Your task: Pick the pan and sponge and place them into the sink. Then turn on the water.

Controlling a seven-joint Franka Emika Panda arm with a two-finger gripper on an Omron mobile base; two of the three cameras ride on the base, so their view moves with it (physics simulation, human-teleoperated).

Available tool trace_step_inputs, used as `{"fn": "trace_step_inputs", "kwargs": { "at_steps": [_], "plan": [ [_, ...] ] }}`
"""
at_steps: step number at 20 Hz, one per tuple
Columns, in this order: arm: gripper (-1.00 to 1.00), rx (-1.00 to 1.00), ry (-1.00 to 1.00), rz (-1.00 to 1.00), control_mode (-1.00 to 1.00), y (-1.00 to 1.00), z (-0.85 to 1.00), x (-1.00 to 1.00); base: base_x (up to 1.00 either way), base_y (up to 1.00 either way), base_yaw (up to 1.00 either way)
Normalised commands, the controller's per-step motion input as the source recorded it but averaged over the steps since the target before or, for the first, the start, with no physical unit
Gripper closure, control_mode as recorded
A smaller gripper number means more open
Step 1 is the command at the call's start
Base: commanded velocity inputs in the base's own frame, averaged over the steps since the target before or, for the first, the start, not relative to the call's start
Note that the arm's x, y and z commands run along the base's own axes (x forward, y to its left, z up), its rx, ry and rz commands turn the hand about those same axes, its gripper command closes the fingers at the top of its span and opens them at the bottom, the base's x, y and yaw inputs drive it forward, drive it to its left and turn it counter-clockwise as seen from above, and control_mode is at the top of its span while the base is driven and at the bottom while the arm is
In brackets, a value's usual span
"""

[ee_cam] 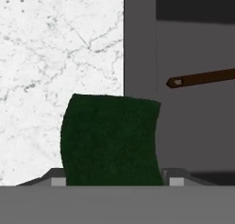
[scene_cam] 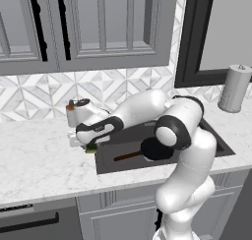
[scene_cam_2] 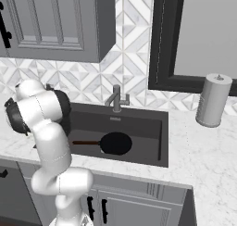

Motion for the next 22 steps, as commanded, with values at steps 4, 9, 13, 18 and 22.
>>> {"fn": "trace_step_inputs", "kwargs": {
  "at_steps": [4, 9, 13, 18, 22],
  "plan": [
    [1.0, 0.01, 0.0, 0.0, -1.0, -0.5, 0.0, -0.21, 0.0, 0.0, 0.0],
    [1.0, 0.02, 0.0, 0.0, -1.0, -0.63, 0.01, -0.23, 0.0, 0.0, 0.0],
    [1.0, 0.02, 0.0, 0.0, -1.0, -0.68, 0.0, -0.12, 0.0, 0.0, 0.0],
    [1.0, 0.0, 0.02, 0.01, -1.0, -0.51, 0.04, 0.03, 0.0, 0.0, 0.0],
    [1.0, 0.0, 0.01, 0.0, -1.0, -0.36, 0.01, 0.36, 0.0, 0.0, 0.0]
  ]
}}
